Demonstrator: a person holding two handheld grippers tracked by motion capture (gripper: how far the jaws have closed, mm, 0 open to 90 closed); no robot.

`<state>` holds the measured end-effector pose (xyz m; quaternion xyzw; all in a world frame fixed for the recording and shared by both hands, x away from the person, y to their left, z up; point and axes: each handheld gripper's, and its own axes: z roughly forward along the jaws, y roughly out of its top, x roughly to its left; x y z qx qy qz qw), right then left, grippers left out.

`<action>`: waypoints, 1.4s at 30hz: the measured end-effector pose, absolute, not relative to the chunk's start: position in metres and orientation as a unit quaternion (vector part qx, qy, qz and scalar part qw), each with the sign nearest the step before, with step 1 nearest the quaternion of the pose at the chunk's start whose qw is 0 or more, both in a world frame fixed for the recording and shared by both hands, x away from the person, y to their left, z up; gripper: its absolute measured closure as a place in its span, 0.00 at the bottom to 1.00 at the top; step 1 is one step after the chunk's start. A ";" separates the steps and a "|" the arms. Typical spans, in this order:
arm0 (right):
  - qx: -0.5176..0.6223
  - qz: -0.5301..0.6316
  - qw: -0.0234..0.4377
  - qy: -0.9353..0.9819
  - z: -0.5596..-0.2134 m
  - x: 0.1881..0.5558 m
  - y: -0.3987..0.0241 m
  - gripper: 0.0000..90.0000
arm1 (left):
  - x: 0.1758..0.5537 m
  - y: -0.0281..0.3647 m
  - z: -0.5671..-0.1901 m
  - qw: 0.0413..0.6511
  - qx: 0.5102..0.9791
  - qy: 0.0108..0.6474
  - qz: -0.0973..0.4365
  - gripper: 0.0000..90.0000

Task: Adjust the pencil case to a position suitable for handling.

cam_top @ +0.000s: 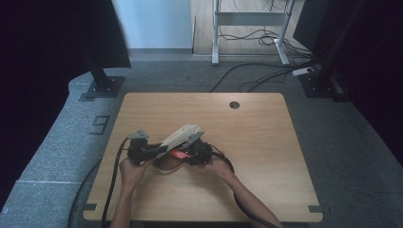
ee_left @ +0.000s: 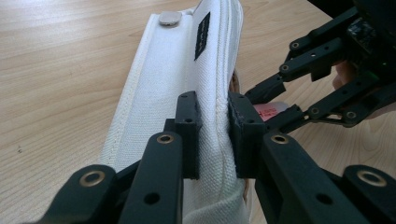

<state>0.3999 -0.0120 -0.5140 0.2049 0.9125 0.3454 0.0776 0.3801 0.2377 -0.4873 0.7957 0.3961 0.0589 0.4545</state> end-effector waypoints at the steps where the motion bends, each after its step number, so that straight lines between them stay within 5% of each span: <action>1: 0.203 0.344 0.077 0.913 -0.514 0.401 -0.010 0.72 | 0.380 0.238 -0.487 0.455 0.795 0.396 0.059 0.85; 42: 0.228 0.341 0.106 0.906 -0.513 0.444 0.009 0.69 | 0.380 0.240 -0.488 0.453 0.794 0.401 0.063 0.85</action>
